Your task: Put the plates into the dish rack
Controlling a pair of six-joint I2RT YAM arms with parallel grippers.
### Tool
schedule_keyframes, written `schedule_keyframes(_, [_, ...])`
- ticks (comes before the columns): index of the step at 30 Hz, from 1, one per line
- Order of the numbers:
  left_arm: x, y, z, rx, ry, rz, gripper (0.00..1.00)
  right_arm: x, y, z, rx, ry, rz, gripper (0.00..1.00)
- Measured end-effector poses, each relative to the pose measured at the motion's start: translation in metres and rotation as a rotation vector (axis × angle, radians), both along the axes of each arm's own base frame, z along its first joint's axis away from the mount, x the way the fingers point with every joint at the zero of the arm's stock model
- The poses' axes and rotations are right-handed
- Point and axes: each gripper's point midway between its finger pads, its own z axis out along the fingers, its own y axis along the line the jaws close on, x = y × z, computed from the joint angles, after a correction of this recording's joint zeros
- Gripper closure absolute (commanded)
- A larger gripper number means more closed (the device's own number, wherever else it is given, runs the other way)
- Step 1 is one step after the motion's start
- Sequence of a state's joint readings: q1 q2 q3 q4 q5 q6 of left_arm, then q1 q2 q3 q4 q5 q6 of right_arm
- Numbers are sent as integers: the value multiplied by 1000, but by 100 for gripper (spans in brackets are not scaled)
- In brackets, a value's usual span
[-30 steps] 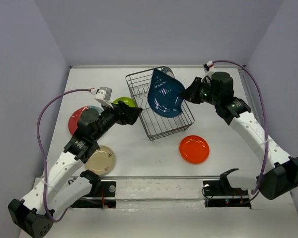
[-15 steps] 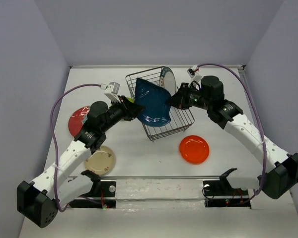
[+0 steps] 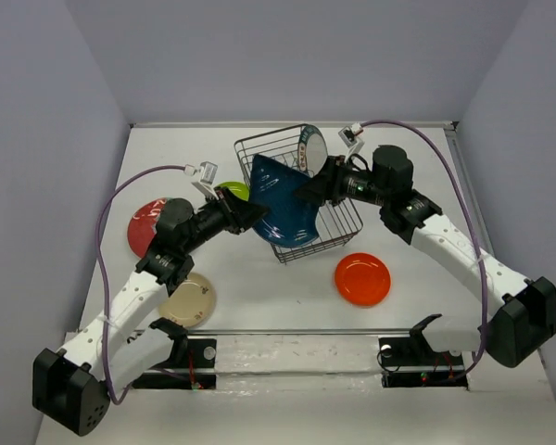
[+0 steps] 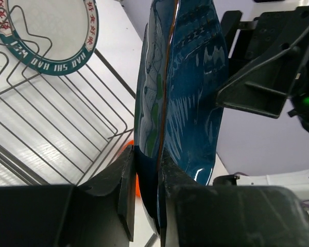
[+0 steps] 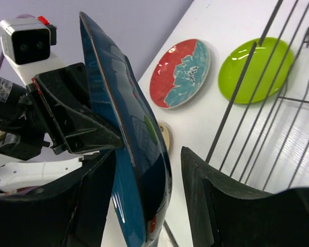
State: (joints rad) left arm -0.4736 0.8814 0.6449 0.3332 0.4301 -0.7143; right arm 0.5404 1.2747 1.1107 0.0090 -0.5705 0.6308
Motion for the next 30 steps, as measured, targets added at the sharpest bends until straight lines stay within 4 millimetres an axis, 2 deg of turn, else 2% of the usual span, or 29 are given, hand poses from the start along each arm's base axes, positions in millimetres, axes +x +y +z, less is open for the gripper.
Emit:
schedule_keyframes(5, [-2, 2, 11, -56, -15, -15, 95, -3, 12, -4, 35, 23, 55, 43])
schedule_keyframes(7, [-1, 4, 16, -76, -25, -12, 95, -6, 18, -5, 41, 30, 73, 57])
schedule_keyframes(9, [-1, 6, 20, -94, -32, -9, 90, -10, 22, -4, 46, 32, 89, 74])
schedule_keyframes(11, [0, 9, 20, -109, -28, -2, 64, -12, 26, -1, 54, 19, 93, 92])
schedule_keyframes(12, [1, 10, 20, -110, -32, 2, 47, -11, 27, -2, 50, 12, 85, 93])
schedule_keyframes(13, [2, 11, 20, -115, -30, 9, 10, -9, 27, -3, 46, 14, 68, 93])
schedule_keyframes(14, [1, 11, 20, -119, -28, 3, 1, -9, 27, -4, 49, 21, 67, 93])
schedule_keyframes(17, [1, 17, 31, -145, -60, 15, 1, -3, 25, -11, 27, 36, 25, 93])
schedule_keyframes(21, [0, 32, 44, -70, -141, 89, 1, 10, 16, -27, -61, 74, -63, 93])
schedule_keyframes(26, [6, 75, 71, 93, -266, 321, 1, 60, -2, -28, -217, 61, -294, 93])
schedule_keyframes(30, [1, 94, 67, 194, -308, 420, 1, 107, -21, -29, -355, 26, -500, 93])
